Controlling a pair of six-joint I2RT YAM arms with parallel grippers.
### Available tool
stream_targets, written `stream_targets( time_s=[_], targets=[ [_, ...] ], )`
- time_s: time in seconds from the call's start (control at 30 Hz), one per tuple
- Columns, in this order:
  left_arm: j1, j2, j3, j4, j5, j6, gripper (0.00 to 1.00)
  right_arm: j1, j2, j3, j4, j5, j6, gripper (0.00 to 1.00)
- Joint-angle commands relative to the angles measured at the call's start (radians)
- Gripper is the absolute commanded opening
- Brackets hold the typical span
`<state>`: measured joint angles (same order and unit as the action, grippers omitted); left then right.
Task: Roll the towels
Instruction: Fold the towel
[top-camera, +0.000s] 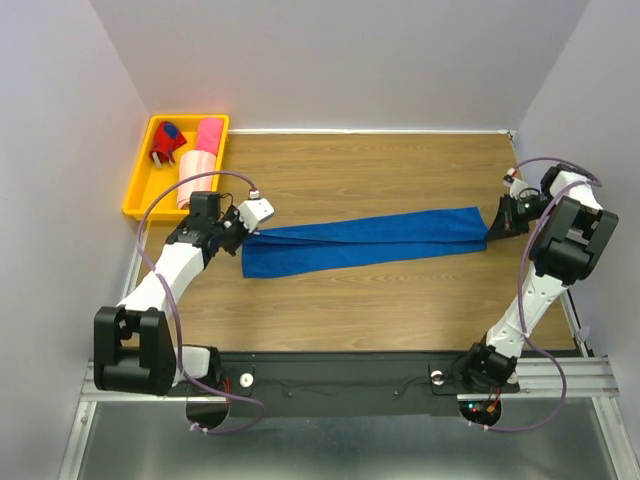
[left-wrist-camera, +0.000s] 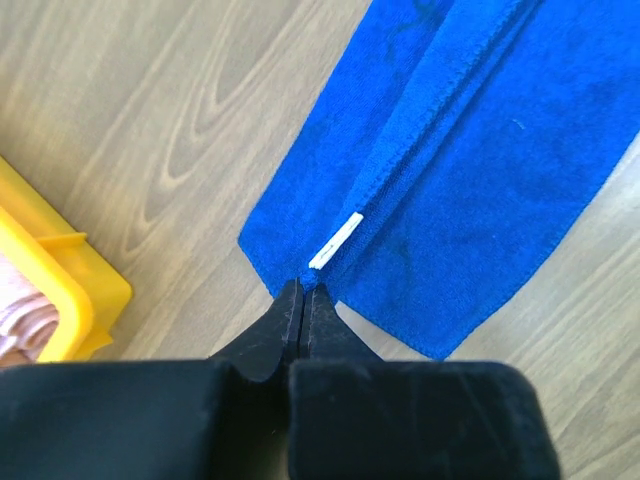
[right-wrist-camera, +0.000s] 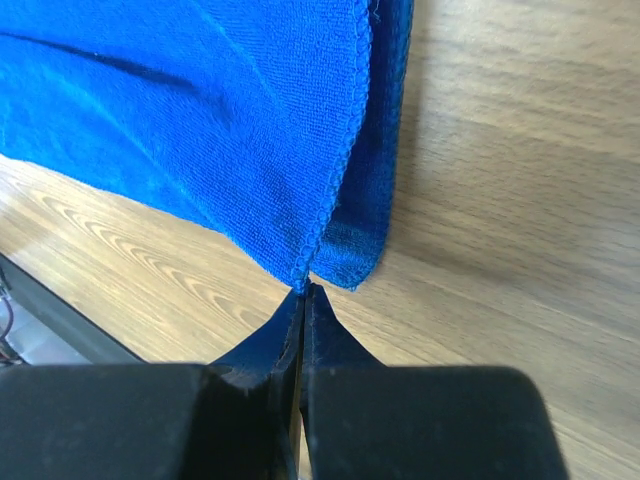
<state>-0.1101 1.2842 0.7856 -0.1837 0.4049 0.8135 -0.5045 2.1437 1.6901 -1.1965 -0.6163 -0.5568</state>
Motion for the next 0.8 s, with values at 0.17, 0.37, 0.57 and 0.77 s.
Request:
stream_targets(
  time_s=[0.17,0.37,0.57,0.77],
  targets=[
    [0.001,-0.031,-0.055,-0.045,0.015,0.104,0.02,-0.003,0.005,-0.024,0.017,0.026,-0.015,0.01],
    [0.0,0.021,-0.083,-0.026,-0.008,0.125,0.05,-0.003,0.024,-0.036,0.043,0.064,-0.005,0.01],
    [0.0,0.029,-0.089,-0.011,-0.008,0.131,0.08,-0.003,0.024,-0.046,0.055,0.081,0.012,0.13],
    [0.0,0.003,-0.085,-0.022,0.024,0.141,0.19,-0.002,0.016,-0.05,0.072,0.067,0.035,0.31]
  ],
)
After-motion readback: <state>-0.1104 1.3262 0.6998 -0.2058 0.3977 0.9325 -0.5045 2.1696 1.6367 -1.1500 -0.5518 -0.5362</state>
